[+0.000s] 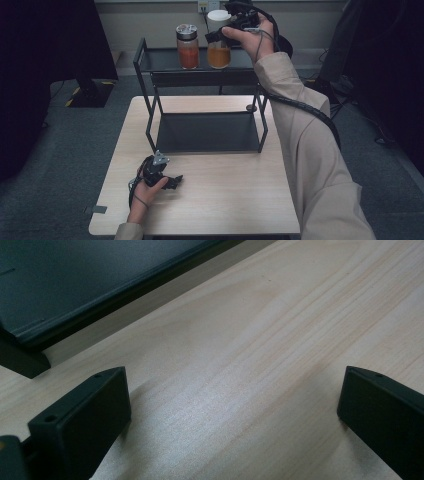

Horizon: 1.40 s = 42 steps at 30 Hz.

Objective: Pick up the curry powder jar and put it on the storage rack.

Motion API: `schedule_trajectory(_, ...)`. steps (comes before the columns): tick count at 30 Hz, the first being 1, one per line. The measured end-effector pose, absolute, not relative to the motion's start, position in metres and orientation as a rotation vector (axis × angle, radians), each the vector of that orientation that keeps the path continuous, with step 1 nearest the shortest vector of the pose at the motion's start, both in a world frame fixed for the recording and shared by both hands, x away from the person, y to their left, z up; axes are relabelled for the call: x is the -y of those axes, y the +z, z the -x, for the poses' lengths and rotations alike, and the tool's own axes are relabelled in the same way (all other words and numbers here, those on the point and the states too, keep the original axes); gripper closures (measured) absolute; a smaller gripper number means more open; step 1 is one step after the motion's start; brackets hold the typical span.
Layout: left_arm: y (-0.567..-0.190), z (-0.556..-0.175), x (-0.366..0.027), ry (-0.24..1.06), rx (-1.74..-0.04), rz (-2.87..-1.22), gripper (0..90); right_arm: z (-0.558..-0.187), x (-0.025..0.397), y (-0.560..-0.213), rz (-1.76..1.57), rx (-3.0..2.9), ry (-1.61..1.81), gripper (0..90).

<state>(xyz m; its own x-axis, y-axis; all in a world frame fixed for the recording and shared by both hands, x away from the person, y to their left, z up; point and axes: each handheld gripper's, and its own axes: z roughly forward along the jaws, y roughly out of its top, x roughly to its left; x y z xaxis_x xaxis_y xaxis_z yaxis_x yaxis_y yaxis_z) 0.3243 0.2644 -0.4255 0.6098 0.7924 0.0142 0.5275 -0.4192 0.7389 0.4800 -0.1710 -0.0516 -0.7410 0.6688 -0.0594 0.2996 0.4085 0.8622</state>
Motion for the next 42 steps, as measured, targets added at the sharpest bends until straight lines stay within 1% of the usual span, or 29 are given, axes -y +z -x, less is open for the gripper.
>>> schedule_trajectory(9, -0.425, -0.324, -0.265, 0.474, -1.035, -2.120, 0.0, -0.491, 0.169, -0.053, -0.857, -2.260, 1.266, 34.5)
schedule_trajectory(26, -0.425, -0.325, -0.265, 0.476, -1.033, -2.123, 0.0, -0.505, 0.169, -0.066, -0.920, -2.235, 1.280, 34.5)
schedule_trajectory(42, -0.425, -0.325, -0.265, 0.476, -1.033, -2.123, 0.0, -0.502, 0.163, -0.073, -0.892, -2.212, 1.278, 34.1)
